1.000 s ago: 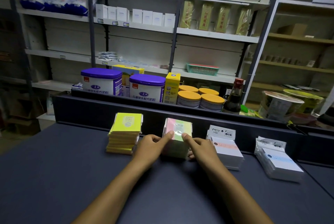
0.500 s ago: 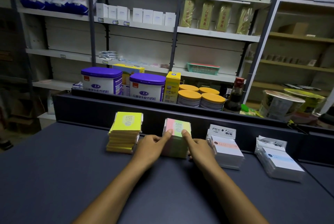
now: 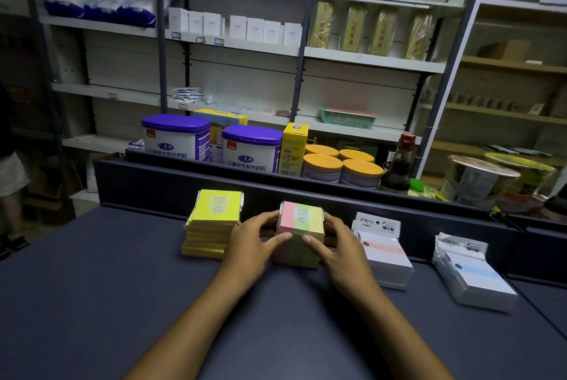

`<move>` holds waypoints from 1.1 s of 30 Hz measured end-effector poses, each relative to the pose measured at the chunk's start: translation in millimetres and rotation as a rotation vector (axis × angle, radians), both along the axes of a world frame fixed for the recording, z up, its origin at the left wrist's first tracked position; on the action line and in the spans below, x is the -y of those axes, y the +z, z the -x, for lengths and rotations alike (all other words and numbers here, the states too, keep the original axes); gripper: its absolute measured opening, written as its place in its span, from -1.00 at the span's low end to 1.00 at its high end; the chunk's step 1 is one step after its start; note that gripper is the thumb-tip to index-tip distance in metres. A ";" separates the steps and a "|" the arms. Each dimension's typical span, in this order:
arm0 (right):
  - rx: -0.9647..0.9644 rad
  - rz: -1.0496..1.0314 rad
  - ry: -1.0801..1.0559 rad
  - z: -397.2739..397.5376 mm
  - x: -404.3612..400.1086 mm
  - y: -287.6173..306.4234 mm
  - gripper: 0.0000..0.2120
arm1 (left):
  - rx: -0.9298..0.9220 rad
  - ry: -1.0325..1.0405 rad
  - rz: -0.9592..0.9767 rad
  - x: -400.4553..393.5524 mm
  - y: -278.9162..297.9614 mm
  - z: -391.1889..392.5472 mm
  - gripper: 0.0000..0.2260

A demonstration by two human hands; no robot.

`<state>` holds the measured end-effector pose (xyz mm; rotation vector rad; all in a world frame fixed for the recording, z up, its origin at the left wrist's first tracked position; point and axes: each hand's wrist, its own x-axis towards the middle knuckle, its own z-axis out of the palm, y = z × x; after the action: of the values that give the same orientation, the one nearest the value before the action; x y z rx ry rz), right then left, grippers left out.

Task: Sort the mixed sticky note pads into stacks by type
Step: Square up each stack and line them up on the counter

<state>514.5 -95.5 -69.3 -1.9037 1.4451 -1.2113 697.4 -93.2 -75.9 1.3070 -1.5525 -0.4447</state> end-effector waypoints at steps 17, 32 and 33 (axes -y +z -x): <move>-0.140 -0.128 0.015 0.3 -1.6 -1.9 -0.29 | 0.048 0.017 -0.117 0.6 -4.2 2.6 -0.39; -0.271 -0.156 -0.082 -1.7 3.6 -3.8 -0.41 | 0.052 -0.023 -0.182 5.2 -16.3 10.3 -0.33; -0.281 -0.145 -0.088 -2.3 3.4 -1.6 -0.35 | 0.033 -0.026 -0.200 4.4 -15.9 10.7 -0.30</move>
<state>516.8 -98.8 -71.0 -1.9871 1.7266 -0.8728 686.7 -97.6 -91.8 1.4537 -1.5857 -0.6110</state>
